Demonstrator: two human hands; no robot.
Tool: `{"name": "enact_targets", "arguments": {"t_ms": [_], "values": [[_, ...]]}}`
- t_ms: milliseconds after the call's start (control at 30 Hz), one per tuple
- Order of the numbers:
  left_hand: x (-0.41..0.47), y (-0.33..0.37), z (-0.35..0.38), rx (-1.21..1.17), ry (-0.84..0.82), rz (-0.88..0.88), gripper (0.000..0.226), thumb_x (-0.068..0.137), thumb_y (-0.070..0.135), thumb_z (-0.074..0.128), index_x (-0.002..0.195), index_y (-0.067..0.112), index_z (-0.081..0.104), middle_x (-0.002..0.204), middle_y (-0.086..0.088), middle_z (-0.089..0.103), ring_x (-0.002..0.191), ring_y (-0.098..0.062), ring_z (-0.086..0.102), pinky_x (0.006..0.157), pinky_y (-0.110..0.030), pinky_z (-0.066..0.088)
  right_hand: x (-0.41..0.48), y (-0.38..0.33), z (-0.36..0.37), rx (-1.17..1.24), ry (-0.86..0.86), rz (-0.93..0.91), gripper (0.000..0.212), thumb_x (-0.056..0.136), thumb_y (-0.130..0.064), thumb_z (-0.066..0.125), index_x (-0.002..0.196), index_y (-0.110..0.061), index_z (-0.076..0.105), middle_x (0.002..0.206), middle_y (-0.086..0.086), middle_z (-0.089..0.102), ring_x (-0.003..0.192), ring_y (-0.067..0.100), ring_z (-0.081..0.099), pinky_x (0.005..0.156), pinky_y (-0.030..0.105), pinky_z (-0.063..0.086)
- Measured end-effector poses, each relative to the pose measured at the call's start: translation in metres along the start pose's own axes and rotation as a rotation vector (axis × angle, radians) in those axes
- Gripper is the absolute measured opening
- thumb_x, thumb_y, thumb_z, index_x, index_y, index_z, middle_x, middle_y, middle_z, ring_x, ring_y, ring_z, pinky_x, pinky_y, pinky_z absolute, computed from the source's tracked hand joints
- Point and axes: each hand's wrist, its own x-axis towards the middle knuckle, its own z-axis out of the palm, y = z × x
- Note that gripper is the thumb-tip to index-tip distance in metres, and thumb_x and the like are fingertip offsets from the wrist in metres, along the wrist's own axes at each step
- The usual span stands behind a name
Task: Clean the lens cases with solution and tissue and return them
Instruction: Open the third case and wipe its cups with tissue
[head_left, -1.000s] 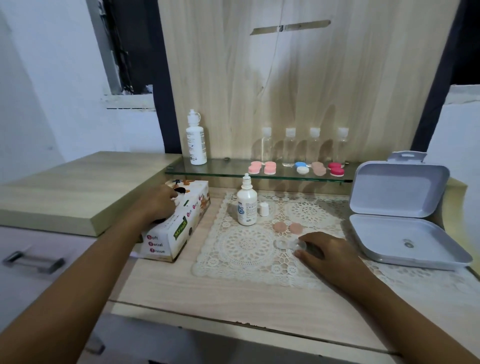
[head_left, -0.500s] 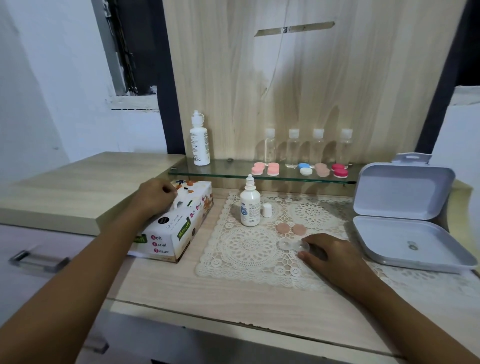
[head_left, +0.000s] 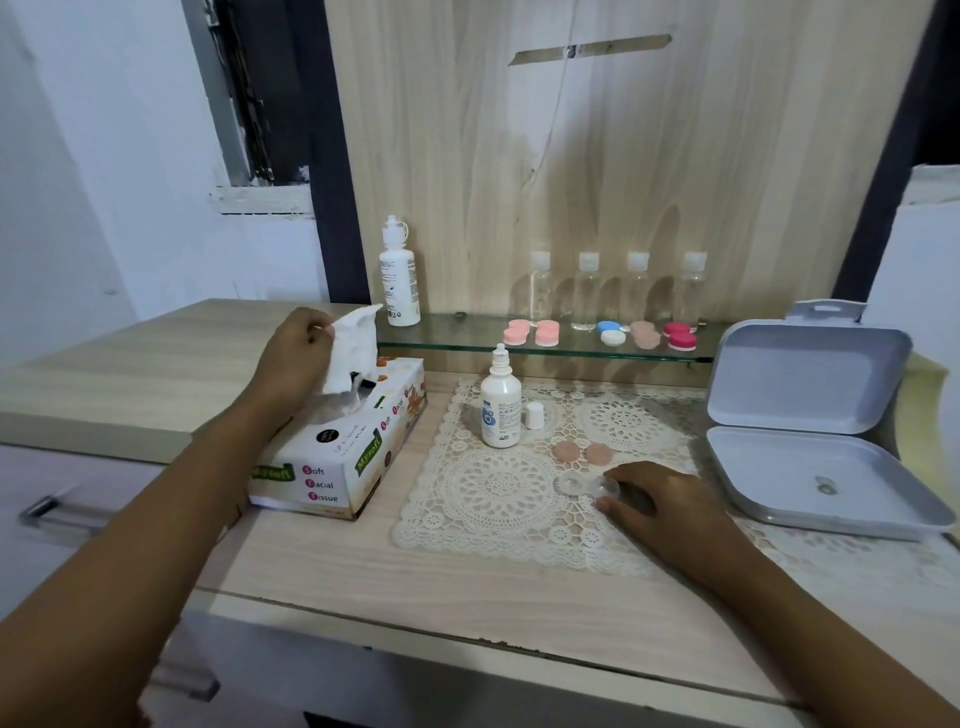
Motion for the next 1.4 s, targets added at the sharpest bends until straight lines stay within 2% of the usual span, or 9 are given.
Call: {"name": "enact_targets", "arguments": {"t_ms": [100, 233, 367, 533, 700, 867, 1000, 1133, 1400], "values": [[-0.004, 0.014, -0.002, -0.096, 0.035, 0.053, 0.025, 0.1, 0.018, 0.035, 0.116, 0.011, 0.052, 0.103, -0.003, 0.052, 0.071, -0.007, 0.047, 0.053, -0.019, 0.041, 0.0, -0.001, 0.0, 0.016, 0.007, 0.001, 0.025, 0.084, -0.033, 0.065, 0.106, -0.02, 0.066, 0.101, -0.007, 0.067, 0.081, 0.002, 0.049, 0.068, 0.0, 0.032], [-0.013, 0.032, -0.001, -0.133, -0.028, 0.134, 0.022, 0.098, 0.022, 0.04, 0.108, 0.013, 0.057, 0.098, -0.002, 0.057, 0.074, -0.01, 0.049, 0.059, -0.019, 0.036, 0.0, -0.001, 0.0, 0.02, 0.014, 0.002, 0.024, 0.084, -0.032, 0.065, 0.105, -0.02, 0.066, 0.1, -0.008, 0.067, 0.081, 0.001, 0.048, 0.069, 0.0, 0.033], [-0.036, 0.05, 0.012, -0.158, -0.196, 0.183, 0.011, 0.096, 0.02, 0.047, 0.098, 0.019, 0.058, 0.086, 0.006, 0.058, 0.068, -0.004, 0.051, 0.054, -0.019, 0.04, 0.0, -0.001, 0.001, 0.022, 0.014, 0.005, 0.025, 0.084, -0.033, 0.065, 0.106, -0.02, 0.066, 0.102, -0.008, 0.067, 0.082, 0.0, 0.047, 0.069, -0.001, 0.032], [-0.077, 0.059, 0.045, -0.093, -0.461, 0.295, 0.009, 0.096, 0.025, 0.049, 0.099, 0.024, 0.057, 0.088, 0.013, 0.058, 0.072, -0.004, 0.055, 0.054, -0.018, 0.04, 0.0, -0.002, 0.0, 0.013, 0.006, 0.007, 0.027, 0.085, -0.034, 0.064, 0.109, -0.021, 0.065, 0.105, -0.008, 0.066, 0.084, -0.001, 0.046, 0.069, -0.002, 0.031], [-0.103, 0.053, 0.088, -0.029, -0.674, 0.358, 0.01, 0.095, 0.021, 0.049, 0.101, 0.025, 0.056, 0.087, 0.015, 0.057, 0.063, -0.005, 0.056, 0.049, -0.014, 0.041, -0.001, -0.001, 0.0, 0.007, 0.0, 0.003, 0.027, 0.086, -0.034, 0.063, 0.109, -0.02, 0.065, 0.107, -0.007, 0.065, 0.085, -0.001, 0.045, 0.07, -0.003, 0.031], [-0.12, 0.044, 0.121, -0.035, -0.637, 0.435, 0.011, 0.09, 0.016, 0.053, 0.1, 0.02, 0.056, 0.094, 0.009, 0.06, 0.082, -0.008, 0.055, 0.066, -0.02, 0.043, 0.0, 0.001, 0.001, -0.007, -0.01, -0.004, 0.024, 0.086, -0.034, 0.062, 0.107, -0.021, 0.063, 0.1, -0.008, 0.063, 0.082, 0.004, 0.047, 0.064, 0.008, 0.031], [-0.121, 0.04, 0.134, -0.043, -0.556, 0.535, 0.011, 0.088, 0.012, 0.058, 0.099, 0.01, 0.062, 0.096, 0.003, 0.063, 0.088, -0.01, 0.056, 0.071, -0.01, 0.038, 0.0, 0.001, 0.001, -0.008, -0.007, -0.012, 0.017, 0.087, -0.033, 0.061, 0.096, -0.019, 0.062, 0.084, -0.014, 0.053, 0.076, 0.005, 0.045, 0.062, 0.007, 0.032], [-0.118, 0.033, 0.137, -0.065, -0.54, 0.602, 0.016, 0.086, 0.017, 0.065, 0.099, 0.009, 0.071, 0.097, 0.0, 0.066, 0.092, -0.011, 0.06, 0.081, -0.022, 0.047, 0.001, 0.003, 0.001, 0.004, -0.012, -0.02, 0.016, 0.087, -0.032, 0.061, 0.094, -0.018, 0.062, 0.086, -0.01, 0.057, 0.078, 0.008, 0.049, 0.063, 0.009, 0.033], [-0.112, 0.028, 0.133, 0.09, -0.641, 0.848, 0.035, 0.089, 0.038, 0.05, 0.099, 0.013, 0.072, 0.099, 0.005, 0.057, 0.089, -0.013, 0.053, 0.077, -0.029, 0.046, 0.002, 0.004, 0.002, 0.016, -0.003, -0.037, 0.02, 0.087, -0.032, 0.061, 0.101, -0.018, 0.063, 0.097, -0.006, 0.06, 0.085, 0.008, 0.051, 0.07, 0.019, 0.034]]}}
